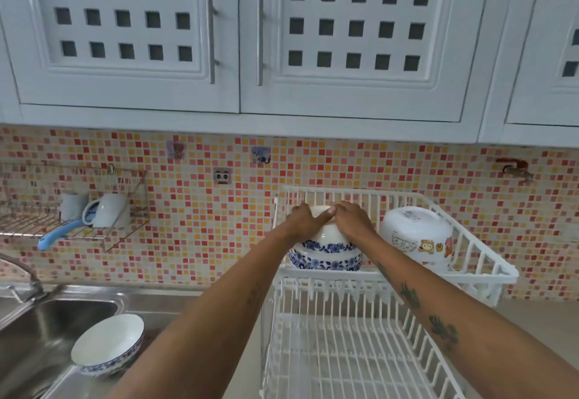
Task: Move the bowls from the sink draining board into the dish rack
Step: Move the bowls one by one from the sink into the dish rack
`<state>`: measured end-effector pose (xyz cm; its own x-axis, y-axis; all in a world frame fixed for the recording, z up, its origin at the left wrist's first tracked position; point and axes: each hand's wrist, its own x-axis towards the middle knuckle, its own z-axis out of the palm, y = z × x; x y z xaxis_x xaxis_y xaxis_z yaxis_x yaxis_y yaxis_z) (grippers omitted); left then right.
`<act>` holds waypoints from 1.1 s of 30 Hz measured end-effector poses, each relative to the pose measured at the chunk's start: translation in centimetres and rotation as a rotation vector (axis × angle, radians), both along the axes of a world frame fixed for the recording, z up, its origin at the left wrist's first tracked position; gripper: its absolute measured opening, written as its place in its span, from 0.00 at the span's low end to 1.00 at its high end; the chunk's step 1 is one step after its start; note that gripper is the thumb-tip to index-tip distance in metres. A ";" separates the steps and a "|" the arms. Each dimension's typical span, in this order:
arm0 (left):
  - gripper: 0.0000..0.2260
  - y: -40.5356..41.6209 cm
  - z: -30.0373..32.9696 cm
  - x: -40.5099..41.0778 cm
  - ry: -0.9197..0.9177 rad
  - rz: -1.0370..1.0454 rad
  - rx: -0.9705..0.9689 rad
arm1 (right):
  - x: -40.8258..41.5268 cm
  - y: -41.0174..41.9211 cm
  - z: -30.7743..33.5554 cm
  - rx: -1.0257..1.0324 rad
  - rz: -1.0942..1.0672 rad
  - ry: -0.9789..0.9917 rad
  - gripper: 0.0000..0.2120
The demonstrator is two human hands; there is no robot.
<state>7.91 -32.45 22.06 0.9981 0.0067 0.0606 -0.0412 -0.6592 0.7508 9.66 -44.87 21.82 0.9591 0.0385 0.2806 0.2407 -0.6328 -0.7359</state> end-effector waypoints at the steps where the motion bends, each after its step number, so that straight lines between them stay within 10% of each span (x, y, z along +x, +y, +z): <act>1: 0.47 0.1 -0.4 0.2 -0.012 0.008 0.010 | 0.2 0.0 -0.1 -0.034 -0.005 0.014 0.19; 9: 0.43 0.6 -0.5 -0.4 -0.055 -0.005 0.055 | -1.1 0.5 0.6 -0.005 -0.016 0.055 0.21; 13: 0.28 3.7 0.8 -3.2 -0.223 -0.105 -0.315 | -3.7 2.2 1.5 0.207 -0.122 -0.149 0.20; 19: 0.22 13.8 -1.1 -3.3 -0.223 0.314 -0.715 | -9.5 12.9 4.2 0.484 0.254 -0.366 0.11; 24: 0.20 22.7 -6.6 -4.9 -0.128 0.511 -0.809 | -10.2 23.8 1.4 0.670 0.483 -0.019 0.12; 33: 0.19 36.3 -17.9 -6.8 -0.004 0.850 -0.762 | -5.0 37.1 -13.7 0.522 0.289 0.839 0.25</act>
<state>1.09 3.85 4.20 0.6526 0.7168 -0.2455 0.1975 0.1519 0.9685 4.70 -7.76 8.09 0.8272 0.3645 -0.4277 -0.3856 -0.1853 -0.9038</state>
